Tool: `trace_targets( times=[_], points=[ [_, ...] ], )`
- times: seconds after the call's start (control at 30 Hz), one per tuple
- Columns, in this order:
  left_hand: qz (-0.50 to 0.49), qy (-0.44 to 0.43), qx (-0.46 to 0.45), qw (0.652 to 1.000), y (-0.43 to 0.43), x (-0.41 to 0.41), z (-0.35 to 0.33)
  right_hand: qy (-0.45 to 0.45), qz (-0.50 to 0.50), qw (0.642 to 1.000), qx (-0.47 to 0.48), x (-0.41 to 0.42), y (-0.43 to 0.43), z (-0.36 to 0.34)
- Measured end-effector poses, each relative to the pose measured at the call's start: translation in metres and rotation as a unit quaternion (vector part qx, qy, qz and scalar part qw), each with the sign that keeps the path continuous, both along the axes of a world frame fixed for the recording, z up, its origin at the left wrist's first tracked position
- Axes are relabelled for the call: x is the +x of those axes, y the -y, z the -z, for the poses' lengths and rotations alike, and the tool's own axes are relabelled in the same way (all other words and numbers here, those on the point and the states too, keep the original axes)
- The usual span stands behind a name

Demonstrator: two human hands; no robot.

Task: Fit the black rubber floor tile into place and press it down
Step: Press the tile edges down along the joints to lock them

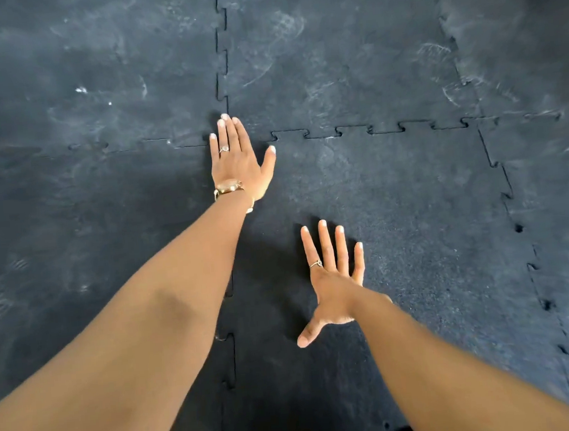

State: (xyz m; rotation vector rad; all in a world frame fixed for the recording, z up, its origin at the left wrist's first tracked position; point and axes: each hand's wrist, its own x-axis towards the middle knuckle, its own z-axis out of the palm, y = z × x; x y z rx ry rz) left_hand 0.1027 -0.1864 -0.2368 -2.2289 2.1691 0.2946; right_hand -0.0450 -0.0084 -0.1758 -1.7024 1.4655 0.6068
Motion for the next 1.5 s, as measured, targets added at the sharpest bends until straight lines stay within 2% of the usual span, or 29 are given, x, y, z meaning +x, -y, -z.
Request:
trace_targets(
  times=[0.13, 0.23, 0.4, 0.5, 0.7, 0.93, 1.2, 1.37, 1.5],
  points=[
    [-0.009, -0.062, 0.045, 0.997, -0.02, 0.003, -0.021, -0.004, 0.002, 1.0, 0.002, 0.002, -0.001, -0.005],
    [-0.004, -0.114, -0.002, 0.993, -0.103, 0.003, -0.02, -0.003, 0.002, 1.0, -0.001, 0.003, 0.0, -0.007],
    [0.029, -0.098, -0.016, 0.995, -0.264, 0.018, -0.007, -0.01, 0.002, 1.0, -0.006, 0.002, 0.0, -0.006],
    [0.022, -0.07, 0.003, 0.997, -0.311, 0.017, -0.005, -0.005, -0.004, 1.0, -0.001, 0.003, 0.0, -0.006],
    [0.014, -0.018, 0.037, 0.999, -0.314, 0.015, -0.011, -0.003, -0.009, 1.0, 0.02, 0.005, 0.001, -0.011],
    [0.02, -0.019, 0.061, 0.998, -0.312, 0.014, -0.011, 0.0, -0.007, 1.0, 0.002, 0.006, -0.001, -0.01],
    [0.034, -0.011, 0.074, 0.997, -0.309, 0.014, -0.012, -0.023, -0.009, 0.999, 0.027, 0.006, 0.005, -0.01],
    [0.043, 0.007, 0.053, 0.998, -0.316, 0.01, -0.011, -0.013, -0.02, 1.0, -0.011, -0.004, -0.009, 0.004],
    [0.048, 0.015, 0.044, 0.998, -0.319, 0.009, -0.011, 0.024, -0.026, 0.996, -0.085, -0.014, -0.024, 0.01]
  ],
)
